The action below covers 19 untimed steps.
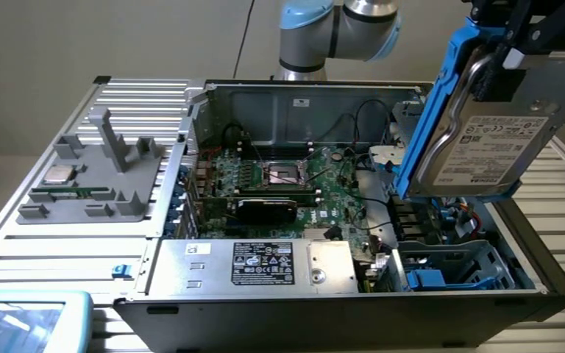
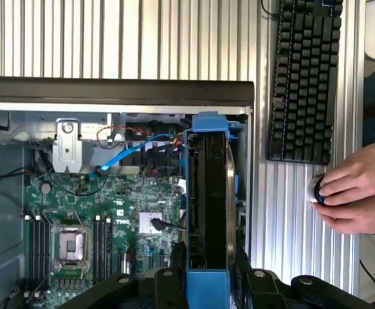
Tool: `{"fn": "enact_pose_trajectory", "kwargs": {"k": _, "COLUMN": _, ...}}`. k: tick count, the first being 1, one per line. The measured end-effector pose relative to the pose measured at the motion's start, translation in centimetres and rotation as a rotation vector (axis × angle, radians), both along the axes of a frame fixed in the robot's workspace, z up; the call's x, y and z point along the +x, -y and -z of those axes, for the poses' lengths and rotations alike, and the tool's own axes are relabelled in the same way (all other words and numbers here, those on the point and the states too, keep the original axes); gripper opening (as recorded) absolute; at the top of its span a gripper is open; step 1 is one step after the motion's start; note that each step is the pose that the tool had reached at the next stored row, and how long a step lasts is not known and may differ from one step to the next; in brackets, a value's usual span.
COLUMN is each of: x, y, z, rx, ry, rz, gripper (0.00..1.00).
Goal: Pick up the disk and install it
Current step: 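Pick up the disk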
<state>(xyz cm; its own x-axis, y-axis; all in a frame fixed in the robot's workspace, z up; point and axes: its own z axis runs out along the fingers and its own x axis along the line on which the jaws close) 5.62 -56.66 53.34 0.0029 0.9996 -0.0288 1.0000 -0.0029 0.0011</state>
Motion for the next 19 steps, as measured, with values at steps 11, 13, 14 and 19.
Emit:
{"fn": "enact_pose_trajectory", "kwargs": {"k": 11, "x": 1.4, "y": 1.15, "z": 0.83, "rx": 0.0134, "ry": 0.0004, "rz": 0.002, "gripper": 0.37}}
{"fn": "enact_pose_trajectory", "kwargs": {"k": 13, "x": 1.6, "y": 1.37, "z": 1.19, "rx": 0.0147, "ry": 0.0005, "rz": 0.003, "gripper": 0.37}}
{"fn": "enact_pose_trajectory", "kwargs": {"k": 14, "x": 1.7, "y": 1.48, "z": 1.37, "rx": 0.0154, "ry": 0.0006, "rz": 0.003, "gripper": 0.37}}
{"fn": "enact_pose_trajectory", "kwargs": {"k": 19, "x": 2.0, "y": 2.00, "z": 2.29, "rx": 0.0186, "ry": 0.0007, "rz": 0.007, "gripper": 0.37}}
